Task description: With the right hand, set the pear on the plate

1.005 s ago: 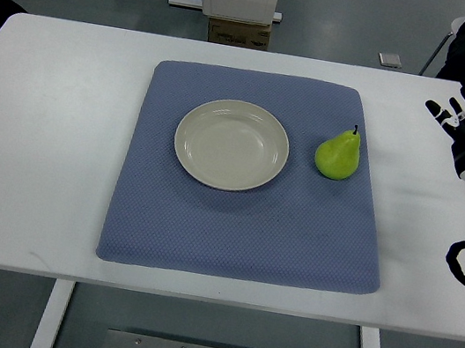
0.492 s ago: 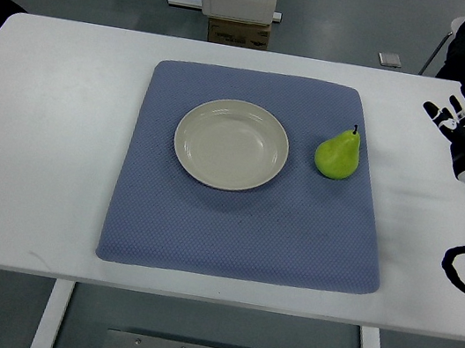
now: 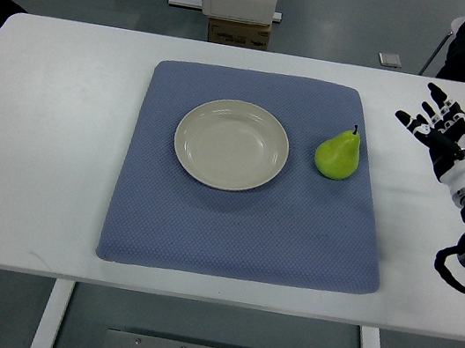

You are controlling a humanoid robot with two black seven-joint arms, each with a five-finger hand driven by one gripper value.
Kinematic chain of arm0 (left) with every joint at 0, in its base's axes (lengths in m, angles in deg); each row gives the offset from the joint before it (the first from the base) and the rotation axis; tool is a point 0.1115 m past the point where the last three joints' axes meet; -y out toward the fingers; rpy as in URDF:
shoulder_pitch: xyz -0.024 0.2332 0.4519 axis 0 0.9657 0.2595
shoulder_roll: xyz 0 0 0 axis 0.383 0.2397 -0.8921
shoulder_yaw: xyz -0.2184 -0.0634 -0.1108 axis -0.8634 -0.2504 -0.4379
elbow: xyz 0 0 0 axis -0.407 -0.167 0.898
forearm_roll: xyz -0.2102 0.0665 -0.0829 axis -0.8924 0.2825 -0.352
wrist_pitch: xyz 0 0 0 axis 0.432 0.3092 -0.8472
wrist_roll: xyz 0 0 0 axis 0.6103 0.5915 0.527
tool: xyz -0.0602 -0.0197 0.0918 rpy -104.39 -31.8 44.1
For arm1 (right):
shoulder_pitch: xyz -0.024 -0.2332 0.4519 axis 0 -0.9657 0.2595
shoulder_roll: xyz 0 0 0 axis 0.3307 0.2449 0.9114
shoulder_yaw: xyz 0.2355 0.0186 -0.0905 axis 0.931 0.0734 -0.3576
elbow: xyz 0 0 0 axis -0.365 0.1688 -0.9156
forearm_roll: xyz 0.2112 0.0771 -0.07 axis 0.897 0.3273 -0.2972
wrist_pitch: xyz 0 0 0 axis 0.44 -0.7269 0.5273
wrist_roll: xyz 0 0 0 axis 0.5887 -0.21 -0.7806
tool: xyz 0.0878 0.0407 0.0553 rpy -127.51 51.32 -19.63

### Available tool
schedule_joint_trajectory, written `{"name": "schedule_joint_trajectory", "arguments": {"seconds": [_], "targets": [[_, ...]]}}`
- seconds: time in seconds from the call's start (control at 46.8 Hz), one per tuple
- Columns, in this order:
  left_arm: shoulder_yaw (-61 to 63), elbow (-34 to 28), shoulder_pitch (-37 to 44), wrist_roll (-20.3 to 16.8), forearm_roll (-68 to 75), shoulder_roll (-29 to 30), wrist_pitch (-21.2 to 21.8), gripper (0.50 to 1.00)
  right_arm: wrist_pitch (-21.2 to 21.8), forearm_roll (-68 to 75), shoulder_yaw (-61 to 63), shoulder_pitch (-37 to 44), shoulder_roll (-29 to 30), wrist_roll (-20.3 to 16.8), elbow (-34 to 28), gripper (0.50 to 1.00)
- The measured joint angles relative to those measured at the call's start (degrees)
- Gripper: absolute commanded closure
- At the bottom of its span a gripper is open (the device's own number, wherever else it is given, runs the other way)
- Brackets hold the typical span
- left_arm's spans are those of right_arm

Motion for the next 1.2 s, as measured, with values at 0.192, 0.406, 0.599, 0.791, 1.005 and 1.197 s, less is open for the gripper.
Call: {"name": "schedule_joint_trajectory", "arguments": {"seconds": [0.192, 0.406, 0.599, 0.791, 1.005, 1.197], "targets": [[0.0, 0.0, 0.0, 0.0, 0.0, 0.0, 0.0, 0.5, 0.0, -0.1, -1.3, 0.7, 0.0, 0.4, -0.1, 0.5], [0.0, 0.0, 0.0, 0.0, 0.0, 0.0, 0.0, 0.5, 0.2, -2.1, -2.5, 0.9, 0.3, 0.8, -0.3, 0.5], [0.0, 0.0, 0.0, 0.0, 0.0, 0.0, 0.0, 0.5, 0.2, -4.3, -3.3, 1.0, 1.1, 1.5, -0.4, 0.5], [0.0, 0.0, 0.0, 0.0, 0.0, 0.0, 0.0, 0.5, 0.2, -5.2, -5.9, 2.4, 2.0, 3.1, -0.5, 0.5], [0.0, 0.0, 0.0, 0.0, 0.0, 0.0, 0.0, 0.5, 0.1, -6.1, -9.0, 3.3, 2.9, 5.0, -0.3, 0.5], [0.0, 0.0, 0.0, 0.0, 0.0, 0.0, 0.0, 0.5, -0.2, -8.2, -10.0, 3.3, 4.1, 6.2, 0.0, 0.5]]}}
